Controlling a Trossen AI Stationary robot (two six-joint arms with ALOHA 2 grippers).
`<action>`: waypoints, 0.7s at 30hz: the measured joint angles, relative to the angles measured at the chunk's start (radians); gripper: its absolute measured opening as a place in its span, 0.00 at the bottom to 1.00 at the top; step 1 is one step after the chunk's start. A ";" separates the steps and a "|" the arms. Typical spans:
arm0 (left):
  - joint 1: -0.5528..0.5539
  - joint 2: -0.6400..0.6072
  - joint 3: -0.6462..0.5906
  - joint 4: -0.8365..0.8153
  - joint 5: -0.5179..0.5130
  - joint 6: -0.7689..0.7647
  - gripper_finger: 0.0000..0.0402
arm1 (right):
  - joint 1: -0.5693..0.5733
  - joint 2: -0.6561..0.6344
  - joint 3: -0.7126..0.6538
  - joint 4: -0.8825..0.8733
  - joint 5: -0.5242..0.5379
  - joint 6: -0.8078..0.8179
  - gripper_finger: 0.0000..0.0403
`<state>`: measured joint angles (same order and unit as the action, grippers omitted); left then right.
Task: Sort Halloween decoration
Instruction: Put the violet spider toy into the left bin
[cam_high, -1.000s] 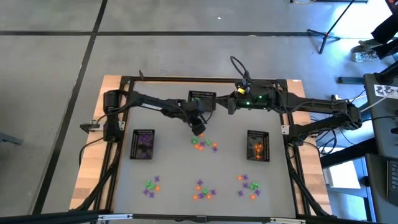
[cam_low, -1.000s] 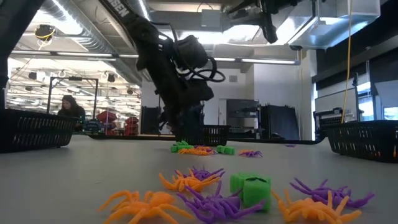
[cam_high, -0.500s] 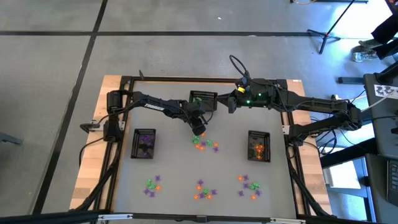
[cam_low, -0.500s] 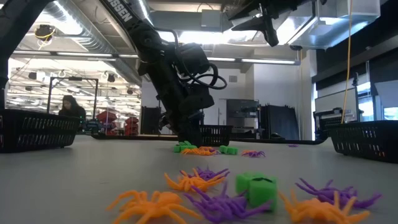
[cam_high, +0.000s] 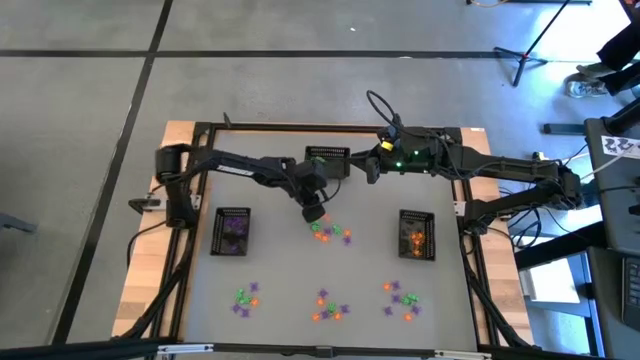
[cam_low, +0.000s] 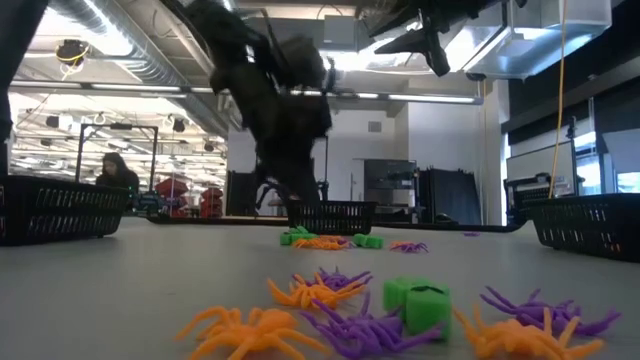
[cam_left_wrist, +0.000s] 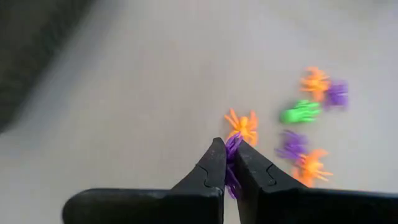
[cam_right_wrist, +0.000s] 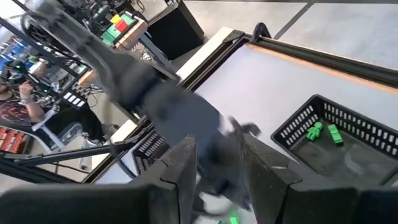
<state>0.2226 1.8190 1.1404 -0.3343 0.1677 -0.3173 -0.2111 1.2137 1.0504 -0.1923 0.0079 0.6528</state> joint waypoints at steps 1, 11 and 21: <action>-0.001 -0.026 0.000 -0.018 0.001 0.009 0.00 | 0.000 0.000 0.000 0.002 0.000 -0.001 0.30; -0.003 -0.363 0.002 -0.332 0.041 0.060 0.00 | 0.000 0.000 0.000 0.004 0.049 -0.005 0.30; -0.019 -0.609 -0.040 -0.929 0.093 0.061 0.04 | 0.000 0.000 0.000 0.010 0.098 -0.004 0.30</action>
<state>0.2033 1.2099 1.1000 -1.2636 0.2603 -0.2561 -0.2111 1.2137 1.0504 -0.1827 0.1057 0.6487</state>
